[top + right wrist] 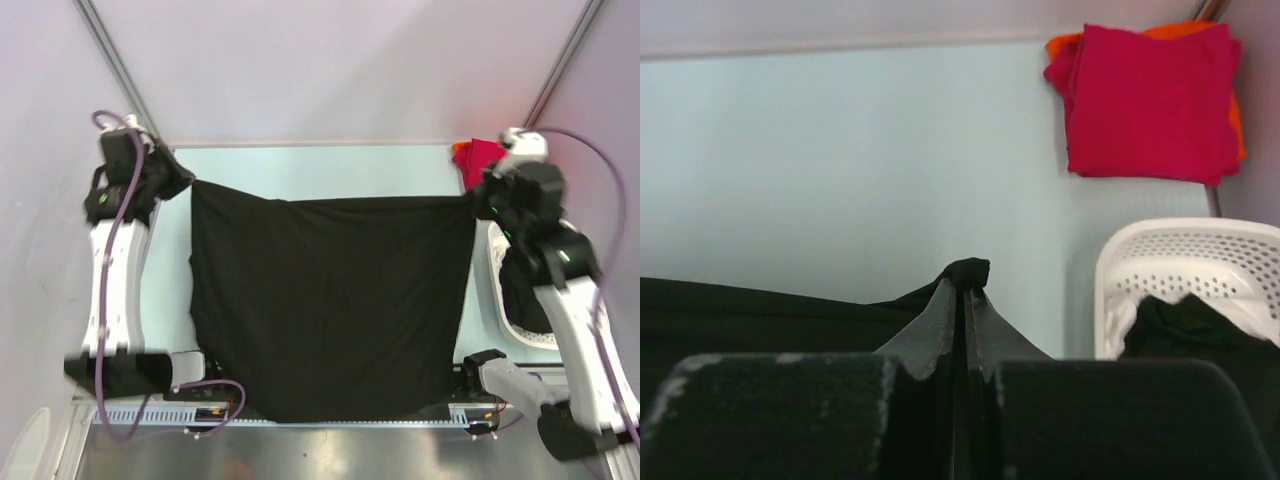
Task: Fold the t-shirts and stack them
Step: Flatten out the tshirt
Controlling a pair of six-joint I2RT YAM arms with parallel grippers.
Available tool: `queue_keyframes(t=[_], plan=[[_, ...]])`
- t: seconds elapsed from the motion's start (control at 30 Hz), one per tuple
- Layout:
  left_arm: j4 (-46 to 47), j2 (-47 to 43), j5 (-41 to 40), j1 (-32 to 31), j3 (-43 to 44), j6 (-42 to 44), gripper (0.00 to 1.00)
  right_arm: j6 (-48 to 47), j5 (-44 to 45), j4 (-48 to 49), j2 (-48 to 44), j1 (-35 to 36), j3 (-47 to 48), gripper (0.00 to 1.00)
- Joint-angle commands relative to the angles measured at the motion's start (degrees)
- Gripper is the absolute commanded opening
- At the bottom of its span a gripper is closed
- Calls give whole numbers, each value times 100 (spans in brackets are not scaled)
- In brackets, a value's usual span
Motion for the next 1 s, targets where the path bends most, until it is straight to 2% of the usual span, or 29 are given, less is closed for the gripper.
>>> queue_keyframes(t=[0.0, 0.07, 0.17, 0.27, 0.3, 0.33, 0.37, 0.4, 0.43, 0.47, 0.5, 0.53, 0.63, 0.77, 0.8, 0.83, 0.93, 0.97], plan=[[1197, 1055, -209, -116, 370, 297, 0, -413, 78, 2245, 1187, -44, -484, 0], [1224, 1967, -182, -195, 785, 438, 0, -535, -1, 2746, 1717, -79, -415, 0], [1364, 2787, -138, -283, 1672, 369, 0, -563, -2, 3388, 2754, -105, -265, 0], [1208, 4079, 89, -371, 3007, 325, 0, -563, 103, 3811, 3800, -176, 156, 0], [1146, 4796, 247, -380, 3707, 229, 0, -563, 96, 3855, 4081, -202, 445, 4], [1128, 5081, 301, -380, 3975, 132, 4, -563, 130, 3751, 4762, -237, 691, 5], [1040, 5354, 414, -389, 4465, 53, 25, -563, 339, 3716, 5048, -246, 902, 25], [926, 5913, 337, -406, 4757, 61, 85, -537, 420, 3654, 5372, -264, 1348, 41], [812, 6102, 258, -476, 5021, 105, 99, -467, 464, 3514, 5611, -281, 1536, 53], [724, 6225, 179, -477, 5162, 122, 100, -388, 604, 3513, 5900, -290, 1642, 77], [775, 6244, 230, -468, 5068, 96, 100, -317, 684, 3565, 5955, -281, 1747, 80], [802, 6201, 205, -459, 4989, 114, 100, -317, 737, 3618, 5982, -273, 1801, 99], [864, 5929, 178, -442, 4532, 166, 99, -422, 921, 3426, 6009, -194, 2082, 100], [916, 5323, 309, -416, 3699, 263, 100, -352, 790, 3215, 5282, -97, 1802, 100], [942, 5174, 588, -381, 3505, 254, 100, -360, 790, 3023, 5149, -1, 1697, 100], [986, 4754, 669, -372, 3268, 289, 100, -326, 755, 2882, 5017, 43, 1556, 100], [1144, 3971, 881, -468, 1968, 508, 100, -107, 772, 2293, 4402, 193, 1170, 100], [1206, 3507, 890, -503, 1216, 614, 100, -36, 729, 2178, 4235, 202, 768, 100]])
